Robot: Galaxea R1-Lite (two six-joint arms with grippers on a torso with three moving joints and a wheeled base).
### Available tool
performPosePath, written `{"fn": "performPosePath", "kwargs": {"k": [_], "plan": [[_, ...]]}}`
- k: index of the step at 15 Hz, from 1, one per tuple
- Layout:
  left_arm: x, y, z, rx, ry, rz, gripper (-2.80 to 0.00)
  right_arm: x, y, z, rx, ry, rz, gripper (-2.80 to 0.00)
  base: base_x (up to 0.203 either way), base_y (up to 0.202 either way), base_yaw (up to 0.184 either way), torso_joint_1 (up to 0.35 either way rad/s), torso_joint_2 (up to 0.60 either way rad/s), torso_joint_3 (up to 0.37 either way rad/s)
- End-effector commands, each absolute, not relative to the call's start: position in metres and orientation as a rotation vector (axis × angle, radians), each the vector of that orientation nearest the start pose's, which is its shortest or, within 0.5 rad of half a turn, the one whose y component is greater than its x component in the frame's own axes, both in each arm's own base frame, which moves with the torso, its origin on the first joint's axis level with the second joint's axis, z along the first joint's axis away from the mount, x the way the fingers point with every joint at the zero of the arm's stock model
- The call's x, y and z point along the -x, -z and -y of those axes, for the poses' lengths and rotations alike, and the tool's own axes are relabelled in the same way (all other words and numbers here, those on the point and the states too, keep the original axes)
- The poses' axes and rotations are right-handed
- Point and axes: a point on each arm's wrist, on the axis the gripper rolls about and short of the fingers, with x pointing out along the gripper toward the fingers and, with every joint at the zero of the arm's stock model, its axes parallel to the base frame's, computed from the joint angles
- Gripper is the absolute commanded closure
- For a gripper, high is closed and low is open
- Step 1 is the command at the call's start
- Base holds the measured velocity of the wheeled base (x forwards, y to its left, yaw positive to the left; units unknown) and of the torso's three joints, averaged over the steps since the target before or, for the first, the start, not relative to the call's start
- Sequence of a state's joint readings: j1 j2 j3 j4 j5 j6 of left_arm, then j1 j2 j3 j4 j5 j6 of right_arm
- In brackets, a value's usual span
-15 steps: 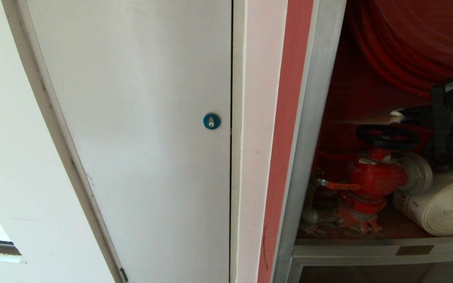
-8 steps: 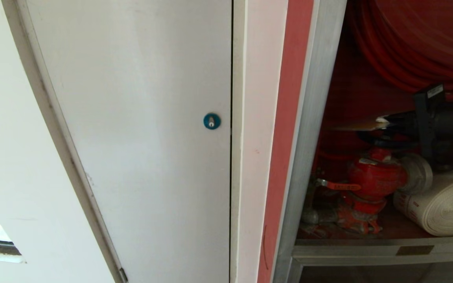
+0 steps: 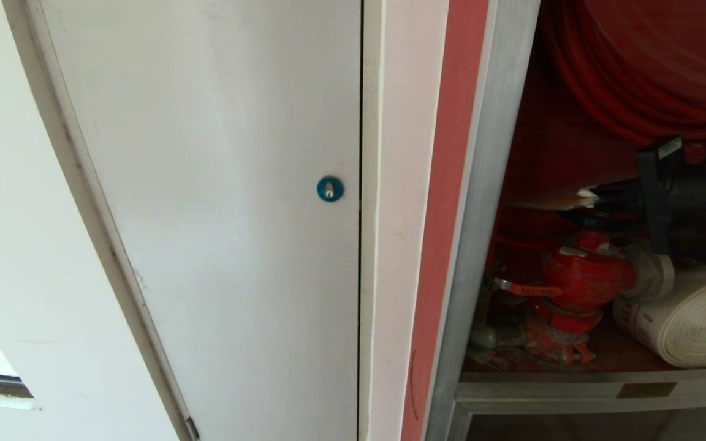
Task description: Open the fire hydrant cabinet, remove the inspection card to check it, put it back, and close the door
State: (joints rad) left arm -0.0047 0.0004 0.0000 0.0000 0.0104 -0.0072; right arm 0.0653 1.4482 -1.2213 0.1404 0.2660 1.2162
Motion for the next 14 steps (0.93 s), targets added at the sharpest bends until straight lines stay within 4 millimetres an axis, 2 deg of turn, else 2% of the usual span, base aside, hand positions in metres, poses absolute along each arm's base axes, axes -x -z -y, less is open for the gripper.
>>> {"fn": "performPosePath", "kwargs": {"k": [1, 2, 14], "plan": [[0.023, -0.075, 0.0, 0.007, -0.006, 0.0, 0.0, -0.24, -0.297, -0.022, -1.233, -0.069, -0.517, 0.0, 0.0, 0.0, 0.0, 0.0, 0.0, 0.0], [0.023, -0.075, 0.0, 0.008, -0.006, 0.0, 0.0, -0.239, -0.298, -0.022, -1.233, -0.07, -0.515, -2.8, 0.0, 0.0, 0.0, 0.0, 0.0, 0.0], [0.023, -0.075, 0.0, 0.008, -0.006, 0.0, 0.0, -0.225, -0.292, -0.022, -1.208, -0.098, -0.542, -2.8, 0.0, 0.0, 0.0, 0.0, 0.0, 0.0]]}}
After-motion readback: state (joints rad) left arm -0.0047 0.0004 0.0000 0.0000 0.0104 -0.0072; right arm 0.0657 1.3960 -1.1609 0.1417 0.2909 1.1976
